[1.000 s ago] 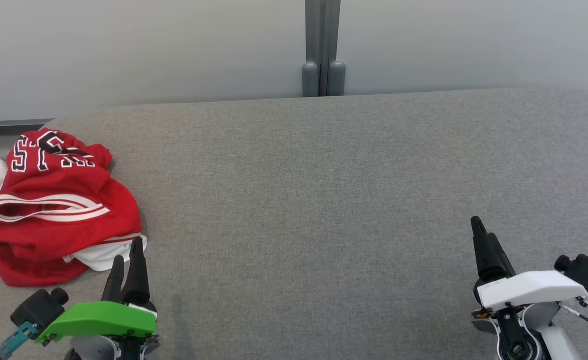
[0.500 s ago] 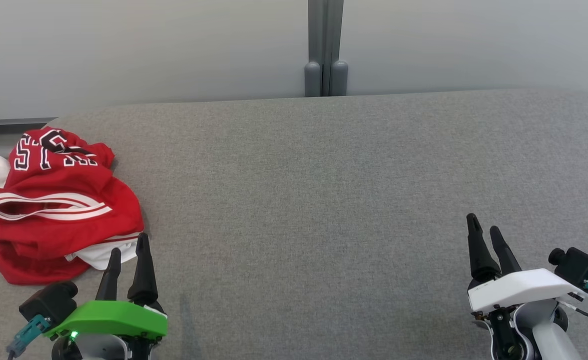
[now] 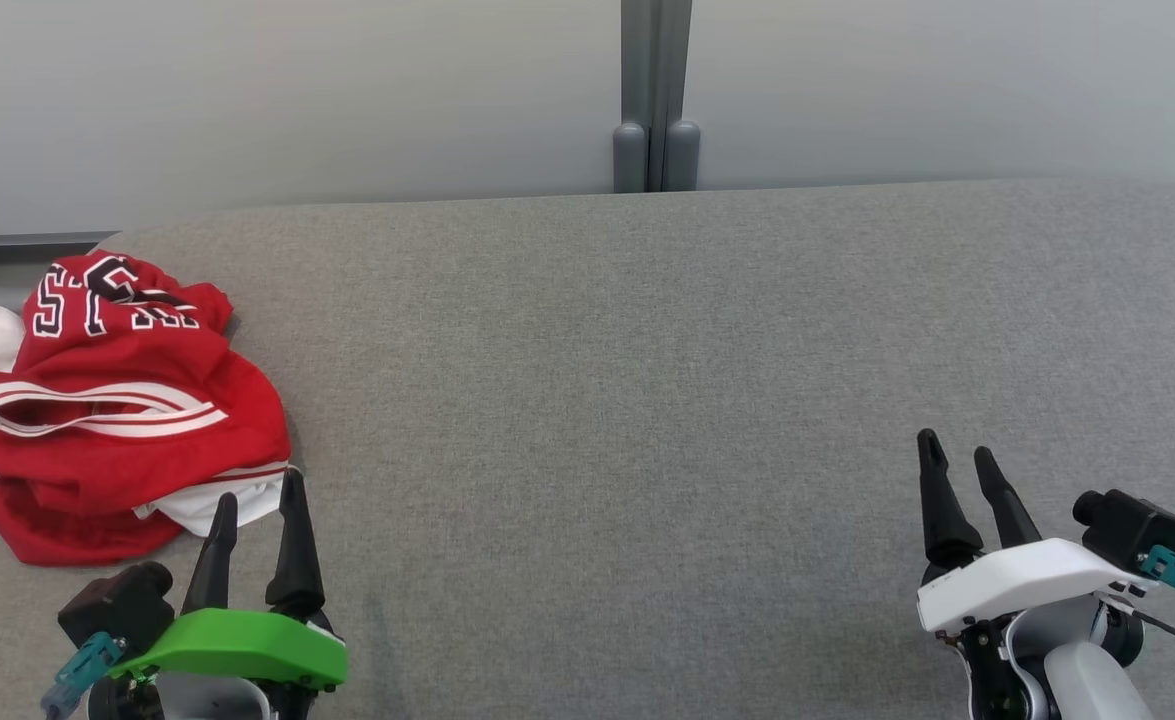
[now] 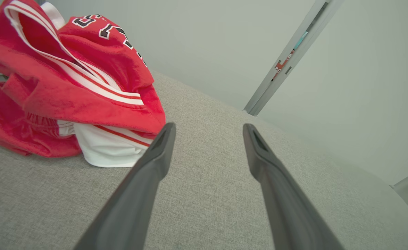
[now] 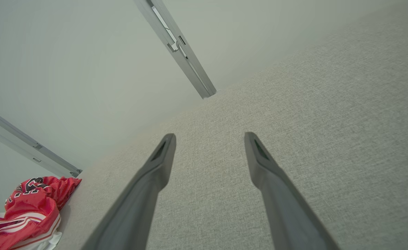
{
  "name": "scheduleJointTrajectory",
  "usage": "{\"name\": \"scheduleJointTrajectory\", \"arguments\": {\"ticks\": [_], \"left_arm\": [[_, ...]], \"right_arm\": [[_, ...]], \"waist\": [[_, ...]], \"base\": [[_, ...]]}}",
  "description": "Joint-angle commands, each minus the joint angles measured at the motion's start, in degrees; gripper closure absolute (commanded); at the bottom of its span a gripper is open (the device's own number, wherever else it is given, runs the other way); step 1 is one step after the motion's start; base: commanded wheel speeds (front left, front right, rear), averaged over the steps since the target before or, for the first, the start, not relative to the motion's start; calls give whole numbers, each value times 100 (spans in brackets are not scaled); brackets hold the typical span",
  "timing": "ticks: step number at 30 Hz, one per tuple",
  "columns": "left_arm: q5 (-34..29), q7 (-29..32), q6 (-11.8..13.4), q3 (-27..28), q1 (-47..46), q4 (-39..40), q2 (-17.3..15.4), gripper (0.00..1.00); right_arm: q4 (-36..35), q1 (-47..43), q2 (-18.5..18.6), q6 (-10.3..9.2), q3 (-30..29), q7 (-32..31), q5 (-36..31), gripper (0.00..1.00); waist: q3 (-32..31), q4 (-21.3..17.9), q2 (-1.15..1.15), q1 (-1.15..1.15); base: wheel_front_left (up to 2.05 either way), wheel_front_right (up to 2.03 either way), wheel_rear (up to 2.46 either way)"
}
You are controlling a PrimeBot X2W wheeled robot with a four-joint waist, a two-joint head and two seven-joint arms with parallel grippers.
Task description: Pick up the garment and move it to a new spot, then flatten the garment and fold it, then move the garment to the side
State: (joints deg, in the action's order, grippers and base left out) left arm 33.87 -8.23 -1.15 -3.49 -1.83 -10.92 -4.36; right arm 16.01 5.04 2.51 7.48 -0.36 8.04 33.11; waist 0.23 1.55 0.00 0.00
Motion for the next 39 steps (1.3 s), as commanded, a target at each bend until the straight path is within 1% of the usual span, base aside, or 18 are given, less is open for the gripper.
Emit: {"name": "scheduleJointTrajectory", "arguments": {"ticks": [1,11,28,39], "left_arm": [[-183,-61,16,-4,21,48,-30,0],[-668,-202,-7,-61,6,-32,-11,0],[-1399,-416,-17,-142,78,-74,38,0],[-1601,-539,-26,-159,147,-134,79,0]], "right_arm": [[-24,121,31,1,27,46,-171,0],[8,129,35,1,67,145,-702,0],[105,118,43,2,204,335,-1394,0],[154,107,45,2,275,421,-1753,0]], "waist": [[2,4,0,0],[16,42,0,0],[-19,100,0,0],[-77,94,0,0]], "base": [[0,0,0],[0,0,0],[0,0,0],[0,0,0]]}}
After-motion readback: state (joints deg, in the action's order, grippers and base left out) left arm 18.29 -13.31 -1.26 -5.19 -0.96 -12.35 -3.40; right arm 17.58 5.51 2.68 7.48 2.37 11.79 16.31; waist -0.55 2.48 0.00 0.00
